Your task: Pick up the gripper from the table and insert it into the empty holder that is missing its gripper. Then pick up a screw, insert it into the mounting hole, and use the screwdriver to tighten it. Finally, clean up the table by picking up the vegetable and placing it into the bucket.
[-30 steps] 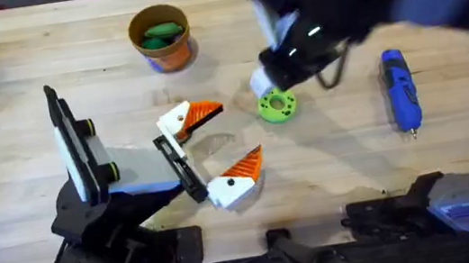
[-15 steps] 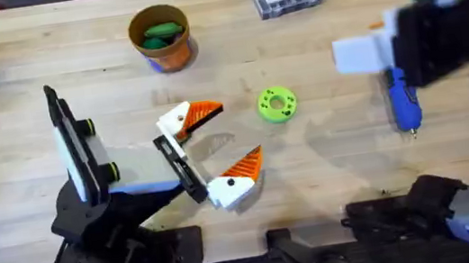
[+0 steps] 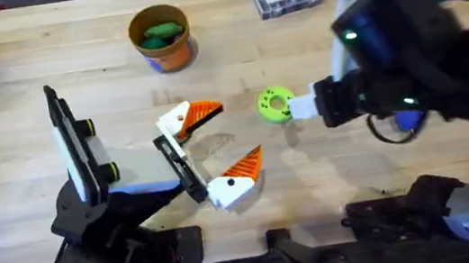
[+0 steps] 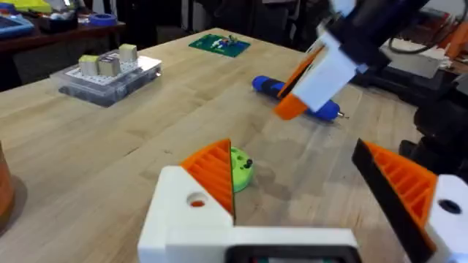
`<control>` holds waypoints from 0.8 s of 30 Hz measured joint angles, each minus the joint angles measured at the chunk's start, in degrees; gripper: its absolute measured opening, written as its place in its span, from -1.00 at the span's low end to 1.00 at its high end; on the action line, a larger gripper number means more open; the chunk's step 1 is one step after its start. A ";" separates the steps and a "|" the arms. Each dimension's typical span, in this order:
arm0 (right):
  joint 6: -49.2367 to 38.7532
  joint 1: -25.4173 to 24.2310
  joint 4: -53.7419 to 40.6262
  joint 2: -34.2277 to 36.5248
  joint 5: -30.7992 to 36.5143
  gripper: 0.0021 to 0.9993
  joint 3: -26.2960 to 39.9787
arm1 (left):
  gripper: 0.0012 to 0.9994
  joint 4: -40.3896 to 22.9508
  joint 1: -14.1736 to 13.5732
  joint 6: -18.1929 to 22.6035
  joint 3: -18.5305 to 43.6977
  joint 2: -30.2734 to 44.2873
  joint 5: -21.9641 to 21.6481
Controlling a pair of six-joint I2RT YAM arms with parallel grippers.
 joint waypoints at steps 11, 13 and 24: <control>-4.93 0.00 6.76 17.92 -0.54 0.12 -0.10 | 0.99 0.00 0.00 -0.01 0.00 0.00 -0.01; -5.31 0.00 7.08 19.47 -0.64 0.12 -0.10 | 0.99 0.00 0.00 -0.02 0.00 0.00 0.00; -6.04 0.00 11.94 22.07 -2.36 0.12 -0.10 | 0.99 0.00 0.00 -0.01 0.00 0.00 -0.01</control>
